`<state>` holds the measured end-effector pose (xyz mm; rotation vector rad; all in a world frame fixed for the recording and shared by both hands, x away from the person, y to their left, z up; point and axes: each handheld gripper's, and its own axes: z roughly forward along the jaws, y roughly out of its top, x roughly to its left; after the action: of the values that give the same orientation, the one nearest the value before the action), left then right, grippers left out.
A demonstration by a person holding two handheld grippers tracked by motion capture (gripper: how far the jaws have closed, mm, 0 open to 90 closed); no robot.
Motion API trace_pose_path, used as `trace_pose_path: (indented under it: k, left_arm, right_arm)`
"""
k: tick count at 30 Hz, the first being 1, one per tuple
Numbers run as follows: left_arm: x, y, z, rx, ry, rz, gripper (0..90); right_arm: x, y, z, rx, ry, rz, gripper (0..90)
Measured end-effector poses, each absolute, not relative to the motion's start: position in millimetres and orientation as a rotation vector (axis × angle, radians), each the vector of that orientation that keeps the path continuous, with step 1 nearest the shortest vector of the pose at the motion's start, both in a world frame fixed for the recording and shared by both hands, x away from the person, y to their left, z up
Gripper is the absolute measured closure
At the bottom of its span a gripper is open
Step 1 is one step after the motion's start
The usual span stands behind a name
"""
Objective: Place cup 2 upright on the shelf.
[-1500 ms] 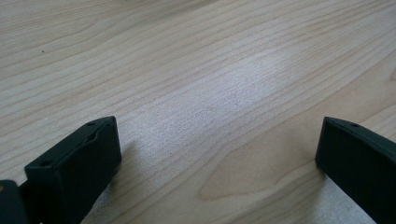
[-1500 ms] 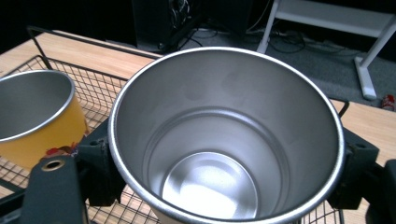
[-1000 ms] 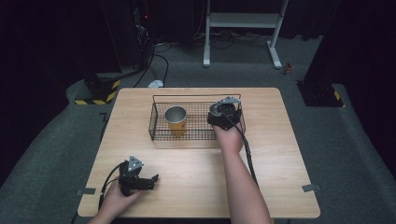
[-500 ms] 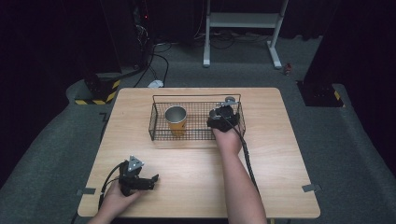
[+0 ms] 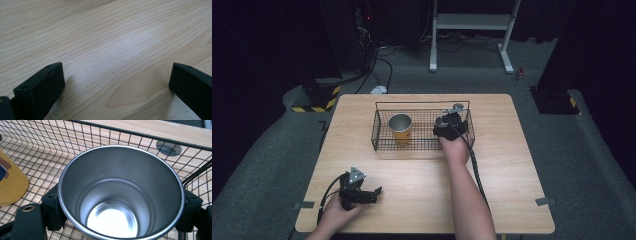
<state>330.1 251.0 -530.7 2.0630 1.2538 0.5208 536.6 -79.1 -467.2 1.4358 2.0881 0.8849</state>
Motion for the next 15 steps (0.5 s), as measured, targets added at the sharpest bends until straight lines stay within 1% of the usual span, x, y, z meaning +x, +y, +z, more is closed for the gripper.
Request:
trace_pose_path:
  k: [15]
  left_arm:
    - [329.3, 251.1, -530.7, 2.058, 1.261, 0.520, 0.7]
  right_arm:
    - [535.6, -77.0, -470.6, 1.438, 2.138, 0.844, 16.8]
